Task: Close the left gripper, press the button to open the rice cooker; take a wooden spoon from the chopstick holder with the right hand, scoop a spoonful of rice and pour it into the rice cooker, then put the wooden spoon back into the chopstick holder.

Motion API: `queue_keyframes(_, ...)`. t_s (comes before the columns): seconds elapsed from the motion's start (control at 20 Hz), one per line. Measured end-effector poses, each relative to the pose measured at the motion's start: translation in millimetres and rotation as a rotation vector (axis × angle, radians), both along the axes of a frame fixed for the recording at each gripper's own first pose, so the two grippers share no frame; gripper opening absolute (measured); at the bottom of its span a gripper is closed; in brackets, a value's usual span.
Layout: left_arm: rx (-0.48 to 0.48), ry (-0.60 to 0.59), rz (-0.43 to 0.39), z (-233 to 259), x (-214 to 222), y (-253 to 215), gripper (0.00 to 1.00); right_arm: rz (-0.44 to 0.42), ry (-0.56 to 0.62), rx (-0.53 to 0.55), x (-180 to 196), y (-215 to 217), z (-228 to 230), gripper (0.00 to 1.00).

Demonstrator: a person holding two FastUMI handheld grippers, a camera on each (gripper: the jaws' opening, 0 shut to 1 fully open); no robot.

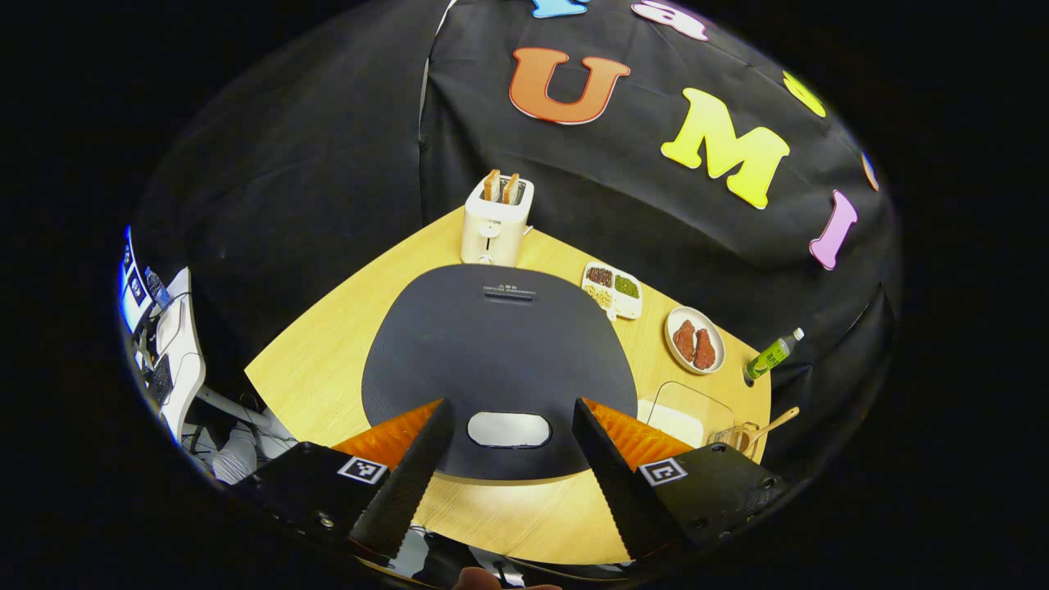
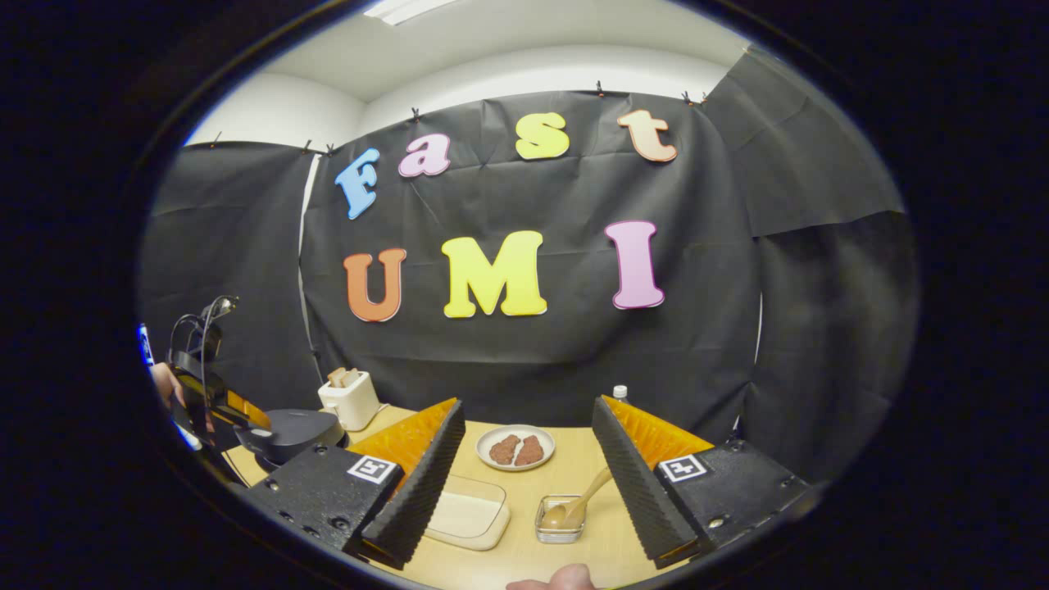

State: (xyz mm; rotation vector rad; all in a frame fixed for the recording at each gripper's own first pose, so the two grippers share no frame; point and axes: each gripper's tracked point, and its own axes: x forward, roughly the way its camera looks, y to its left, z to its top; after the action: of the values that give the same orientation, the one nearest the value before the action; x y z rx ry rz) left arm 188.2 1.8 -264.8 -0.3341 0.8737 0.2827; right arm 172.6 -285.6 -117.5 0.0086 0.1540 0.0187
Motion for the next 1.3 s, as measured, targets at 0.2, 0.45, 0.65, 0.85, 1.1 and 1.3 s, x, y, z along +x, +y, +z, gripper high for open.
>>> queue_keyframes(0.2, -0.020, 0.047, 0.002, -23.8, -6.1, -2.0, 0.96, -0.007, -0.009, -0.016, -5.0, -3.0, 6.2, 0.99)
queue_keyframes(0.45, 0.004, 0.068, -0.027, -31.1, -8.5, -3.9, 0.93, -0.016, -0.002, 0.007, -6.2, -4.6, 2.5, 1.00)
queue_keyframes(0.65, 0.050, 0.099, -0.057, -41.1, -14.8, -3.8, 0.95, -0.018, 0.012, 0.034, -6.4, -1.5, -5.5, 1.00)
queue_keyframes(0.85, 0.085, 0.047, -0.063, -35.6, -7.7, -2.8, 0.94, -0.019, 0.006, 0.026, -6.2, 2.1, -4.1, 0.99)
queue_keyframes(1.1, 0.022, -0.067, -0.063, -6.3, -5.4, -10.3, 0.94, -0.057, -0.051, -0.007, -23.6, 9.1, 28.4, 1.00)
queue_keyframes(1.3, 0.027, -0.260, -0.136, 63.7, -15.4, -20.9, 0.94, -0.094, -0.097, -0.034, -58.6, 36.0, 55.7, 1.00)
